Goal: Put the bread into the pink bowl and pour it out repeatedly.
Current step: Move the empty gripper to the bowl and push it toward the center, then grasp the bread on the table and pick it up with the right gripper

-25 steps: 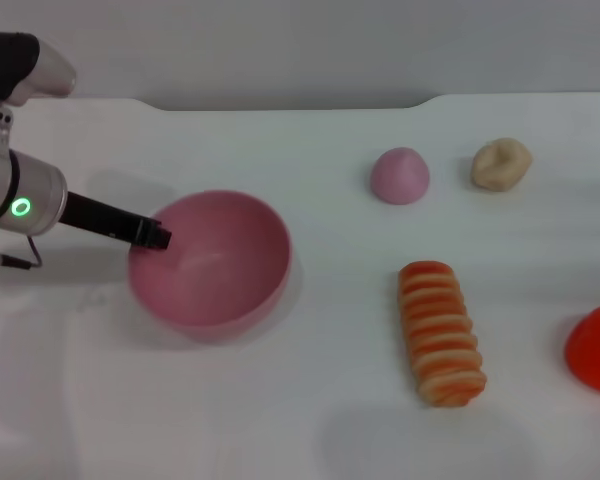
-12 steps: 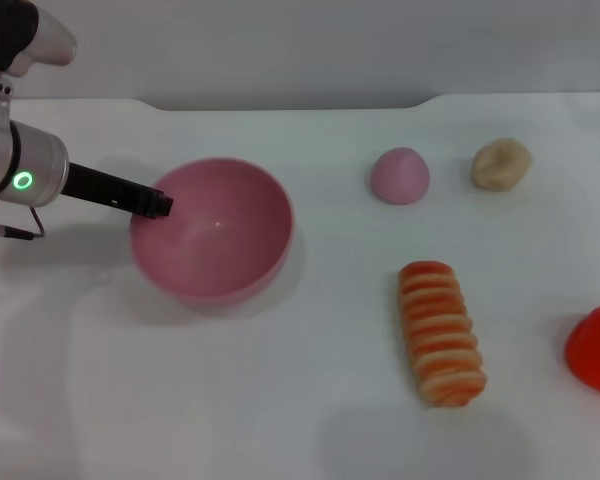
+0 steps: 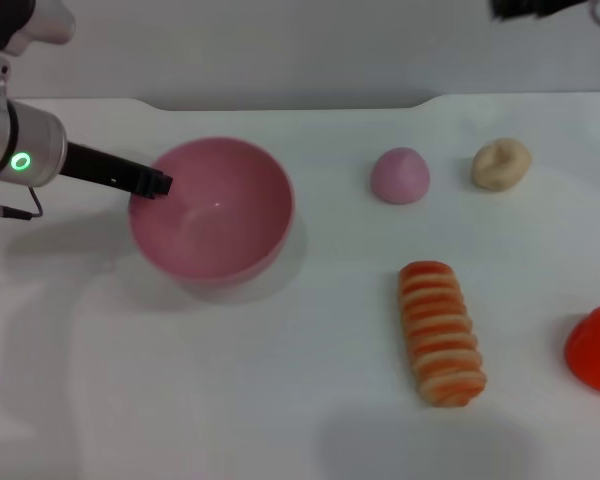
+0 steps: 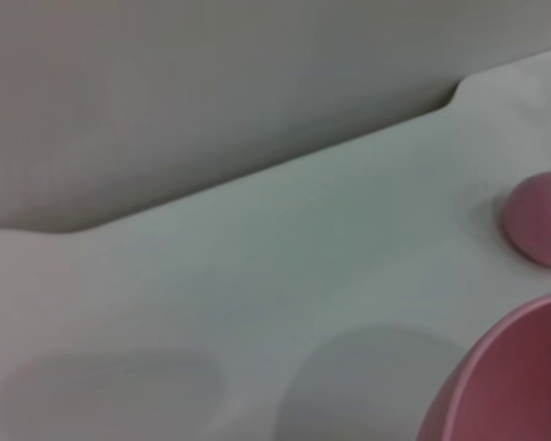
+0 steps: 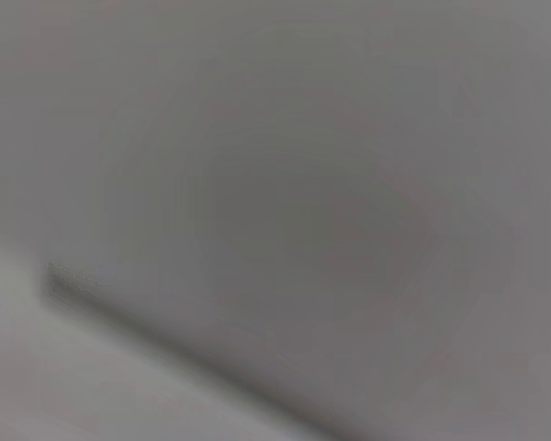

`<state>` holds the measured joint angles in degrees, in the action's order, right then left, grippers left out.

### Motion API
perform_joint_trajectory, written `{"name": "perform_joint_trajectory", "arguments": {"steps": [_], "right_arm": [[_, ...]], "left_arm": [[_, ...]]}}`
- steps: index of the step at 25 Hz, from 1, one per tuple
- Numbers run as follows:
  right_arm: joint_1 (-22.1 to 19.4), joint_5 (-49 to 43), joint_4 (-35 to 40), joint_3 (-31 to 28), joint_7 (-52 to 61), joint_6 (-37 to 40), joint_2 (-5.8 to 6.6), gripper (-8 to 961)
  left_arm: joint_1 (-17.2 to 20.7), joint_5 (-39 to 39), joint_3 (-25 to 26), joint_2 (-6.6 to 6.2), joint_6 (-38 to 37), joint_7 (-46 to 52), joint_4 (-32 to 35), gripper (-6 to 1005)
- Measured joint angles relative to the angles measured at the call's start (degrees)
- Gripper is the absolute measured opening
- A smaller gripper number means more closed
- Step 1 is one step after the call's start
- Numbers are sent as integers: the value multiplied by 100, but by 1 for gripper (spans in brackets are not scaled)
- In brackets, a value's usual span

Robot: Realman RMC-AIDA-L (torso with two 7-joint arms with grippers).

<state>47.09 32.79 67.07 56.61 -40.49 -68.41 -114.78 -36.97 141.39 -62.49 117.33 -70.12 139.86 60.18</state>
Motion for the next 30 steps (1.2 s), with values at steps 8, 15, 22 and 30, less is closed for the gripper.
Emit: {"name": "perform_joint_trajectory", "arguments": {"steps": [8, 15, 22, 30], "right_arm": [[960, -953, 88, 478, -29, -2587, -238, 698], [1323, -898, -146, 662, 403, -3494, -375, 698], [1182, -59, -1050, 603, 513, -3109, -380, 698], [798, -55, -1148, 621, 849, -2674, -372, 698]], "left_arm": [[-70, 47, 4, -6, 0, -3, 77, 39], [-167, 65, 0, -13, -29, 8, 86, 39], [-196, 64, -37, 2, 1, -3, 48, 39], [-204, 63, -16, -2, 8, -3, 51, 40]]}}
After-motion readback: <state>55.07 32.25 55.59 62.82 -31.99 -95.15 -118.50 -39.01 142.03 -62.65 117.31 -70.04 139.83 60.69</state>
